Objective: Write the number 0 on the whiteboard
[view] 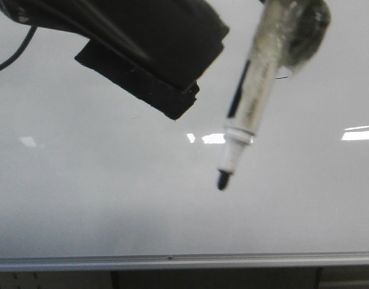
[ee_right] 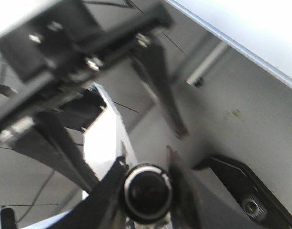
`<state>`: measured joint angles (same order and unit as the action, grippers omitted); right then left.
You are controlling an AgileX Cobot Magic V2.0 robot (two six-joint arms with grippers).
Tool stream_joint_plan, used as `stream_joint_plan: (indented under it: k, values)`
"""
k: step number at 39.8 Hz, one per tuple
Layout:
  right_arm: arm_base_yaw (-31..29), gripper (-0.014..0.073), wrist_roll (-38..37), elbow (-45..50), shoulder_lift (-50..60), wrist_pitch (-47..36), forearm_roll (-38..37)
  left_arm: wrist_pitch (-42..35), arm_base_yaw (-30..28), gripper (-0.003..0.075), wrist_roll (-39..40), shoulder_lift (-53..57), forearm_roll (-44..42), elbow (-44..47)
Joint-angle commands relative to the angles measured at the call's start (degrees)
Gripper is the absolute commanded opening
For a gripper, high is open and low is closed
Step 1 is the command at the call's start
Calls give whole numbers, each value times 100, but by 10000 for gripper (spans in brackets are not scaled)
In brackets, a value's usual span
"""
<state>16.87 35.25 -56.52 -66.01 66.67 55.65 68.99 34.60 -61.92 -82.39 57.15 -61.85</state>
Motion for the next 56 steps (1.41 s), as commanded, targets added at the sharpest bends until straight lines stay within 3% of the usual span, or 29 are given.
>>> stream_joint_plan:
  k: [1, 12, 15, 34, 41, 51, 56]
  values:
    - [-14, -60, 309, -127, 92, 12, 727, 341, 40, 566, -102, 198, 658, -171]
    - [-14, -60, 345, -127, 92, -25, 852, 341, 40, 563, -102, 198, 993, -171]
    - [-14, -60, 377, -127, 92, -38, 902, 341, 49, 521, -102, 198, 992, -171]
    - [-14, -60, 561, -127, 92, -176, 1171, 341, 249, -21, -102, 198, 770, -171]
    - [-14, -22, 576, -127, 92, -241, 1171, 341, 249, -20, -102, 198, 596, -171]
    - [-14, 342, 932, -127, 161, -450, 1173, 40, 238, -20, 175, 198, -325, -171]
    - [-20, 335, 1176, -127, 409, -1036, 989, -761, 85, -20, 1276, 198, -1439, -171]
